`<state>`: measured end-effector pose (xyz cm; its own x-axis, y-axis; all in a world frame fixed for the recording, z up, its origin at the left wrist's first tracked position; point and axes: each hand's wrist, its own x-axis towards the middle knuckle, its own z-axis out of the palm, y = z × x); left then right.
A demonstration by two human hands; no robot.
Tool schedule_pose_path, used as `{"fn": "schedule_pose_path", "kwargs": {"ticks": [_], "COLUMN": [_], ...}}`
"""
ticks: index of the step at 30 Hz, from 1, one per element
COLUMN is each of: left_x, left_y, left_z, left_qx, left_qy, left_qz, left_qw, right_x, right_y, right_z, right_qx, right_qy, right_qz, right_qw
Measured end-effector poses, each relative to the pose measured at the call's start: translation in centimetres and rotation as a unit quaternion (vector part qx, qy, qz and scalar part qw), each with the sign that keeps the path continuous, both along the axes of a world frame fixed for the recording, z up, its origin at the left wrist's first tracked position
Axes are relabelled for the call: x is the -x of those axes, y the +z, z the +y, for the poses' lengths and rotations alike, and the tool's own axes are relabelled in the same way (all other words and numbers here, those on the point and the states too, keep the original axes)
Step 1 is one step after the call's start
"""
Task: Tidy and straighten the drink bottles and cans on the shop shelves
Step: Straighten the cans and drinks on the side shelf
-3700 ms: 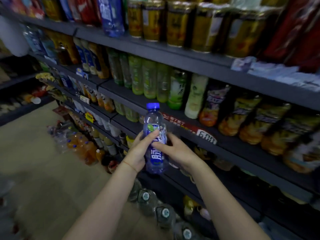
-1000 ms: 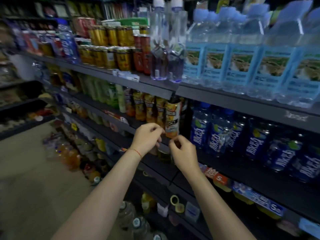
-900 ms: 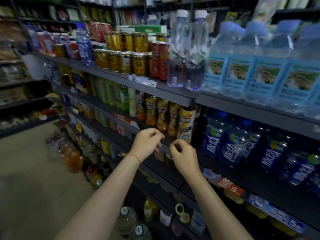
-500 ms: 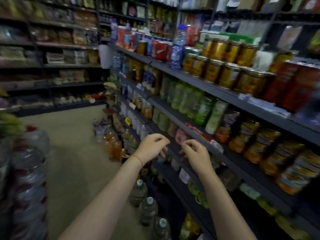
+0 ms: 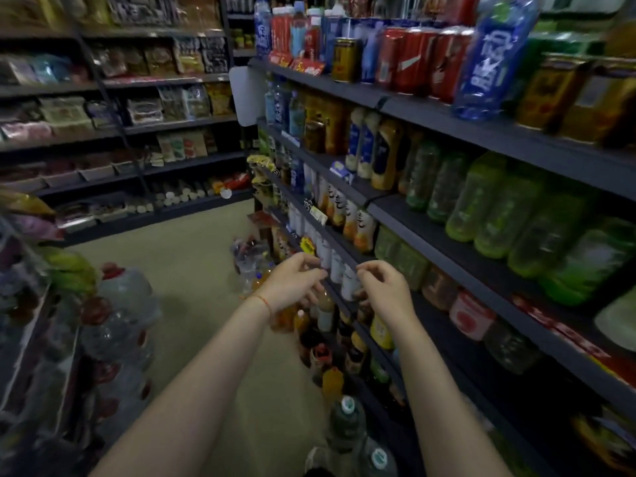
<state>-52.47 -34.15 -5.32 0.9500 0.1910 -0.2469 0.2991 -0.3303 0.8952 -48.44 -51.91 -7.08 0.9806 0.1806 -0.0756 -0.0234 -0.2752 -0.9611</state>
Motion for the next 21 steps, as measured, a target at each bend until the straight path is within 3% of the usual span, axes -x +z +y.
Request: {"fn": "schedule_pose_path", "kwargs": {"ticks": [6, 11, 15, 21], "left_x": [-15.4, -23.5, -31.5, -45.1], "left_y": [3.3, 2.8, 1.7, 1.4], "left_z": [9.8, 16.9, 21.9, 27.8], "left_qx": [-0.066, -0.053, -0.01, 0.031], "left_qy": [0.007, 0.049, 0.08, 0.006], "left_qz": [-0.003, -0.034, -0.072, -0.088], "left_qw": [0.998, 0.997, 0.994, 0.996], "right_x": [-16.4, -26.6, -34.4, -44.8], "right_y": [1.5, 3.3, 4.1, 5.7], "right_z": [10.3, 18.3, 23.7, 30.3], "right_qx": [0.017, 0.077, 0.091, 0.141], "right_qy": [0.052, 0.077, 0.039, -0.025], "right_qz": [0.013, -0.021, -0.046, -0.062], "right_qw": [0.998, 0.994, 0.994, 0.988]}}
